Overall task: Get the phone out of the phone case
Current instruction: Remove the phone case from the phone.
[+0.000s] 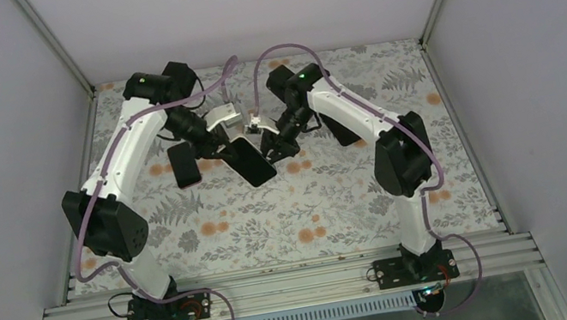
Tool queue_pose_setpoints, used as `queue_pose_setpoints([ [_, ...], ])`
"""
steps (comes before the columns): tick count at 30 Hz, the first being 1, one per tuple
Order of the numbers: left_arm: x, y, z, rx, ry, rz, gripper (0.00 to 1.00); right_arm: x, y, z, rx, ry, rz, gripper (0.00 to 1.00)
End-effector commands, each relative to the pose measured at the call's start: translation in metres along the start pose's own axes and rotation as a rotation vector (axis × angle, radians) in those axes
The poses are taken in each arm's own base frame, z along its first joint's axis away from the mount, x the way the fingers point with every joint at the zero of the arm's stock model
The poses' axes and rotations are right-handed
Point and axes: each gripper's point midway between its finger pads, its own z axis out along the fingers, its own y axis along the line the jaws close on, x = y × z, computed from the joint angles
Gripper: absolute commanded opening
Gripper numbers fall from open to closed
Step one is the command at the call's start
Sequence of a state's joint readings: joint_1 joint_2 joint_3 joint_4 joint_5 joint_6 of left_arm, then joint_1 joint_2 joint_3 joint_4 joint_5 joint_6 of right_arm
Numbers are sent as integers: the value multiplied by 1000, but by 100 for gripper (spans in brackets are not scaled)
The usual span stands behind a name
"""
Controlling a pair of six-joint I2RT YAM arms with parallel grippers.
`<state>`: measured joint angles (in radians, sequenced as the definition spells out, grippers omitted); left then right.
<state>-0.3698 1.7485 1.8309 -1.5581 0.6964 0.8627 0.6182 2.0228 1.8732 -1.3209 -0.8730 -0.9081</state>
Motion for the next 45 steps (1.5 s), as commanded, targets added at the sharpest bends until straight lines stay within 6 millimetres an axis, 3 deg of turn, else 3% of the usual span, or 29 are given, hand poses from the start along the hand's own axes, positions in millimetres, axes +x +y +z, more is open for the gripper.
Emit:
queue_pose_setpoints([
  [1, -92, 26, -16, -113, -328, 285, 9, -80, 78, -21, -208, -313, -148, 3],
  [5, -87, 9, -31, -136, -323, 303, 46, -76, 60, -59, -131, -375, -112, 3],
  [8, -85, 3, -43, -181, -305, 304, 81, -72, 49, -87, -86, -420, -78, 3],
  [10, -86, 2, -55, -230, -299, 306, 96, -71, 44, -105, -50, -442, -58, 3],
  [14, -92, -2, -92, -382, -303, 337, 100, -77, 32, -144, 56, -507, -19, 3],
  [17, -111, 0, -134, -586, -358, 364, 100, -88, 19, -173, 190, -542, -1, 3],
  [20, -136, 4, -184, -847, -498, 369, 100, -104, -9, -209, 423, -583, 45, 3],
  [23, -150, -1, -210, -1031, -649, 434, 100, -117, -45, -257, 715, -643, 118, 3],
  [26, -154, 4, -204, -1197, -703, 514, 100, -136, -58, -299, 878, -708, 91, 3],
  [29, -164, 17, -175, -1309, -665, 537, 100, -150, -65, -320, 951, -743, 50, 3],
  [34, -179, 30, -138, -1462, -675, 573, 100, -147, -91, -307, 898, -739, 99, 3],
  [39, -193, 36, -126, -1491, -787, 564, 100, -140, -103, -288, 840, -732, 149, 3],
  [45, -202, 50, -115, -1508, -804, 554, 100, -134, -99, -282, 821, -733, 168, 3],
])
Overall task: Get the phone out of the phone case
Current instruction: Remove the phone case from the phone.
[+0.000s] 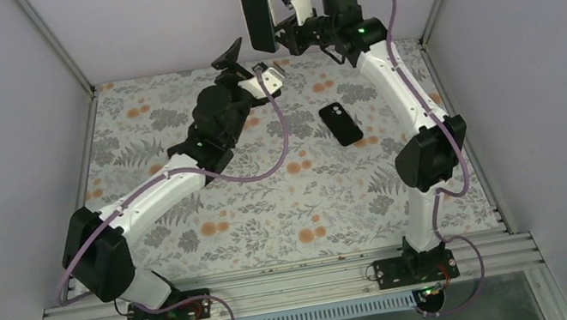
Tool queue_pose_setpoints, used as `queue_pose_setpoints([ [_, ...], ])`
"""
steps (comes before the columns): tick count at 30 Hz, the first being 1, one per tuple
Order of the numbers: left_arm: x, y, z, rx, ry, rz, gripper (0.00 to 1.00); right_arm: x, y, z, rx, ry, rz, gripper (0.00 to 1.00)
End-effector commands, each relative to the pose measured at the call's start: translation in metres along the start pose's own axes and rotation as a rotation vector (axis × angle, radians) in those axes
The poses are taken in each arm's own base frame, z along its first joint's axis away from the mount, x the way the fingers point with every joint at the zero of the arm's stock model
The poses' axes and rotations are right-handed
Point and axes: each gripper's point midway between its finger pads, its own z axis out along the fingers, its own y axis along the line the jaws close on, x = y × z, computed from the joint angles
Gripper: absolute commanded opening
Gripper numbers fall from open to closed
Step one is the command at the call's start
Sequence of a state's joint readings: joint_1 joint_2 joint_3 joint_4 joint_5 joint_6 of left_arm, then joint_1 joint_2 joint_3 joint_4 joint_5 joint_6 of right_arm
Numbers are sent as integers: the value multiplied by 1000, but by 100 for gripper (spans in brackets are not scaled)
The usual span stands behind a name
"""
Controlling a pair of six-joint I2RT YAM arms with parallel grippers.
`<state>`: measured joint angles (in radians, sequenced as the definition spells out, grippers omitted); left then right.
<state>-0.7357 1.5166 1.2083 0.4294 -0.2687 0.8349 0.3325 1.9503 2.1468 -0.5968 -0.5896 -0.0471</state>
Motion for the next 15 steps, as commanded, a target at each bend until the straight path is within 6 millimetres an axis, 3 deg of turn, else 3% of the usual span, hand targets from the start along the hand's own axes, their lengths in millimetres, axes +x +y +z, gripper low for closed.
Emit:
queue_pose_setpoints([
  [1, -22, 28, 7, -134, -74, -35, 100, -33, 16, -18, -26, -107, -28, 3],
  [6, -10, 6, 21, -90, -39, -25, 100, -34, 19, -21, -31, -110, -23, 3],
  [15, 3, 6, 30, -155, -4, -26, 100, -36, 28, -26, -50, -117, -22, 3],
])
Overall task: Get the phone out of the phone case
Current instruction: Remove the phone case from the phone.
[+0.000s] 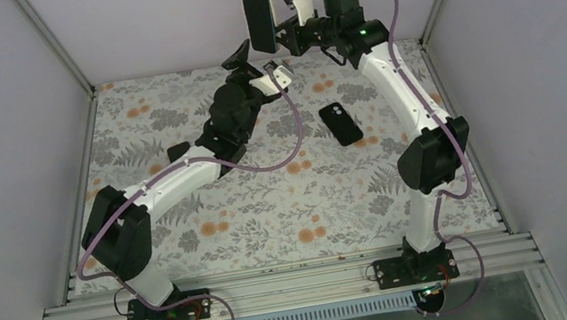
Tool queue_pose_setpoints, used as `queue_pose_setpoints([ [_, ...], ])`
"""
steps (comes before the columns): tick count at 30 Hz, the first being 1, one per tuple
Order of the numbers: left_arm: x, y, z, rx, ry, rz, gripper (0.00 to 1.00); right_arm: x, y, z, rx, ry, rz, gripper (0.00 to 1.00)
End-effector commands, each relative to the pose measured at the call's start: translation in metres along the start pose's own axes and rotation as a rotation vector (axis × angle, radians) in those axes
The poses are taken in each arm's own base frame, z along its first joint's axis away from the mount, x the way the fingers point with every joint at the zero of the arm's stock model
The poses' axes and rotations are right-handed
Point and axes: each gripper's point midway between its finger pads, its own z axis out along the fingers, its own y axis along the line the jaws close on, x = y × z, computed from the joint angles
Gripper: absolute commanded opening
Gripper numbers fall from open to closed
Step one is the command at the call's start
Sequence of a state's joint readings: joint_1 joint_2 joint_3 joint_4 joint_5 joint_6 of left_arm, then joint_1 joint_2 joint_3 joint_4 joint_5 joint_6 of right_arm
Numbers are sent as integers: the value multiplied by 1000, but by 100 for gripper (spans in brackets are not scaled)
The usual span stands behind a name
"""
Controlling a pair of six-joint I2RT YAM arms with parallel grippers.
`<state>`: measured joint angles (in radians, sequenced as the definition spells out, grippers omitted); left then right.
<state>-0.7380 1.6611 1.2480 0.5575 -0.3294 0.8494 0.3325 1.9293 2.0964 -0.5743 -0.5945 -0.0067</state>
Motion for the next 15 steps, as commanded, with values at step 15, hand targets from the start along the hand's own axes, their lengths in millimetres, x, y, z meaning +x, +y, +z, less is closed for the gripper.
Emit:
queue_pose_setpoints([
  [15, -10, 24, 15, -159, -8, -10, 100, -36, 36, -25, -74, -111, -74, 3],
])
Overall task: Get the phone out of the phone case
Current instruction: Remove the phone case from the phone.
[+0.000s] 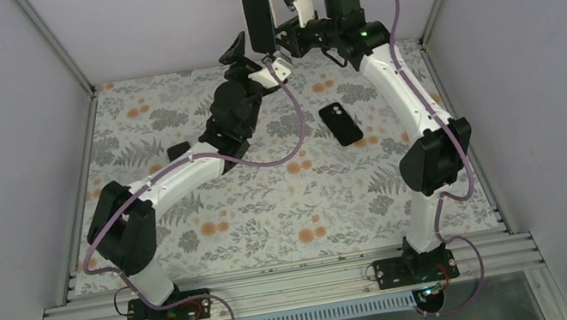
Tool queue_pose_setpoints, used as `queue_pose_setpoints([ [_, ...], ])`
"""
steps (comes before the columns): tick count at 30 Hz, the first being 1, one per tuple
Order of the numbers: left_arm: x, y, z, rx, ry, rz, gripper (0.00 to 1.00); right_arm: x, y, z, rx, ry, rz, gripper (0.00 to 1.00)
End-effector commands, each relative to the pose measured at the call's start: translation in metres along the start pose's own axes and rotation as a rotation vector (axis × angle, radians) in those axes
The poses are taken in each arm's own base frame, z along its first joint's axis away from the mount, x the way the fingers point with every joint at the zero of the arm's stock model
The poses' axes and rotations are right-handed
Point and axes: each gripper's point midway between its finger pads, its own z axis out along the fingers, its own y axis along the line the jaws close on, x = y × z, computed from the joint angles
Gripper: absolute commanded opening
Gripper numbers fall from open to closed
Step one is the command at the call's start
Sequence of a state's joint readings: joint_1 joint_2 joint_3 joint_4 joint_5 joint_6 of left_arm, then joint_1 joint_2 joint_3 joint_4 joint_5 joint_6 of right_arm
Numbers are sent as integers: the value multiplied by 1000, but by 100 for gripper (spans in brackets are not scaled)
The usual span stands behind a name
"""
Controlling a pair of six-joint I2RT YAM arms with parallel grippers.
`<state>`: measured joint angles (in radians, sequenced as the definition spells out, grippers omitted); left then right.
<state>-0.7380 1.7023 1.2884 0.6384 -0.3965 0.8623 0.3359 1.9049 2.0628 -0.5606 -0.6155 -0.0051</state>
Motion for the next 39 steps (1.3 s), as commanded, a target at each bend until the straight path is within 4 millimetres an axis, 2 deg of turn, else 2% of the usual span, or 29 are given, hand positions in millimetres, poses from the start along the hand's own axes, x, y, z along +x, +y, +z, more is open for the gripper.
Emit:
queue_pose_setpoints([
  [1, -5, 6, 8, -66, -8, 10, 100, -37, 29, -20, -53, -106, -72, 3],
  [5, 0, 9, 12, -113, 10, 26, 100, -37, 32, -20, -62, -106, -73, 3],
  [13, -6, 19, 10, -136, -1, -12, 100, -33, 36, -22, -69, -101, -75, 3],
  [16, -11, 17, 4, -70, -15, -55, 100, -31, 35, -21, -65, -98, -75, 3],
  [21, -18, -2, -1, 105, -15, -119, 100, -32, 34, -19, -67, -98, -73, 3],
  [23, -17, -4, -1, 130, -3, -133, 100, -33, 33, -19, -67, -99, -73, 3],
  [35, -3, 11, 11, 28, 42, -126, 100, -33, 36, -23, -64, -101, -82, 3],
  [39, 1, 23, 12, -37, 52, -125, 100, -32, 36, -22, -72, -100, -80, 3],
])
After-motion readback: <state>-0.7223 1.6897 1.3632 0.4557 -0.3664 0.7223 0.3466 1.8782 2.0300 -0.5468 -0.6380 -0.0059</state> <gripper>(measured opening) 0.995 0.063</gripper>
